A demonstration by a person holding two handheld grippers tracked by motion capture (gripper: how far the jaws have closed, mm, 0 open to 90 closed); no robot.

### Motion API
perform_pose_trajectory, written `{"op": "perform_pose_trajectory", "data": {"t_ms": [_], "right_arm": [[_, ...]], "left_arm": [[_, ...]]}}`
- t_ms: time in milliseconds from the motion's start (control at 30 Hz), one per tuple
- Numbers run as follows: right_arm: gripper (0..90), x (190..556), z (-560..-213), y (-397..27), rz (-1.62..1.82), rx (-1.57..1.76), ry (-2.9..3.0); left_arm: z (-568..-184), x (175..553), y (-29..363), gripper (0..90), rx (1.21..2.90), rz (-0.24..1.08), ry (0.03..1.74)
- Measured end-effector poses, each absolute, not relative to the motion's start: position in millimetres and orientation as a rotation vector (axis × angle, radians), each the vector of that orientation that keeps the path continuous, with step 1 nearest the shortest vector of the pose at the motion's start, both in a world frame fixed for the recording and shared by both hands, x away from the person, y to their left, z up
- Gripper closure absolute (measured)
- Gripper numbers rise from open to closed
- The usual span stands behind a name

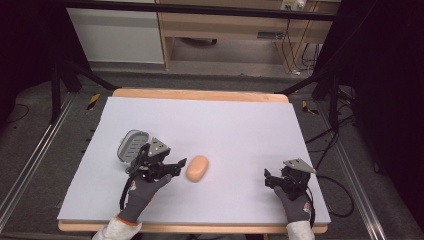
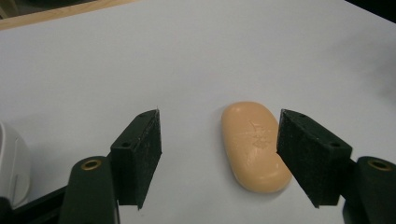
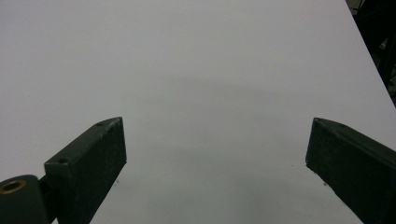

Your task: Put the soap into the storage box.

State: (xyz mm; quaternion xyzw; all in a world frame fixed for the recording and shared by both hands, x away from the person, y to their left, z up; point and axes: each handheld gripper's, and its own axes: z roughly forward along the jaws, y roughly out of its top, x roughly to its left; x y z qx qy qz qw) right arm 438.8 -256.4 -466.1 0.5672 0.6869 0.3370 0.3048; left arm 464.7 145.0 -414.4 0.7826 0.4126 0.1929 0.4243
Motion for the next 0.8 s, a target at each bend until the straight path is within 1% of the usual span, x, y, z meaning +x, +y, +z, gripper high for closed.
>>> {"op": "perform_pose_trajectory", "data": {"t_ms": [800], "right_arm": [[5.3,439,-465,-256,0.897,1.506,1.820]], "left_arm": [[-425,483,109,26.8,2.052,0.470,1.023]]}}
